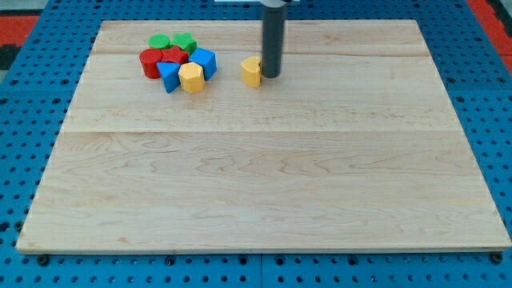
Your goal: Move the yellow heart to the top right of the blue cube
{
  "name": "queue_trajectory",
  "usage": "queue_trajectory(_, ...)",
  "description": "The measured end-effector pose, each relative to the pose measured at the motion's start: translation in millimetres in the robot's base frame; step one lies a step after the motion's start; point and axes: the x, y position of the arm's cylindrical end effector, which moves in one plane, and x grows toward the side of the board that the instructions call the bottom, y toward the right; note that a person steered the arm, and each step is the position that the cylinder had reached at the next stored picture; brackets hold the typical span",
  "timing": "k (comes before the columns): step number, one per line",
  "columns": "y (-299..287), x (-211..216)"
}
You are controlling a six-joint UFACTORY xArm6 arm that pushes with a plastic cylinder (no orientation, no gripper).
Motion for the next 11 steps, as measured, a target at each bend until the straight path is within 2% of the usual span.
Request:
queue_trajectory(1, -14, -9)
queue_trajectory(2, 25, 19)
queue_trajectory(3, -10, 23)
queue_trajectory(5, -14, -33)
queue_trajectory(6, 45, -25)
queue_trajectory(7, 62, 55)
queue_trajectory(9, 6, 26)
queue_trajectory(10, -5, 37)
queue_trajectory(11, -41, 13)
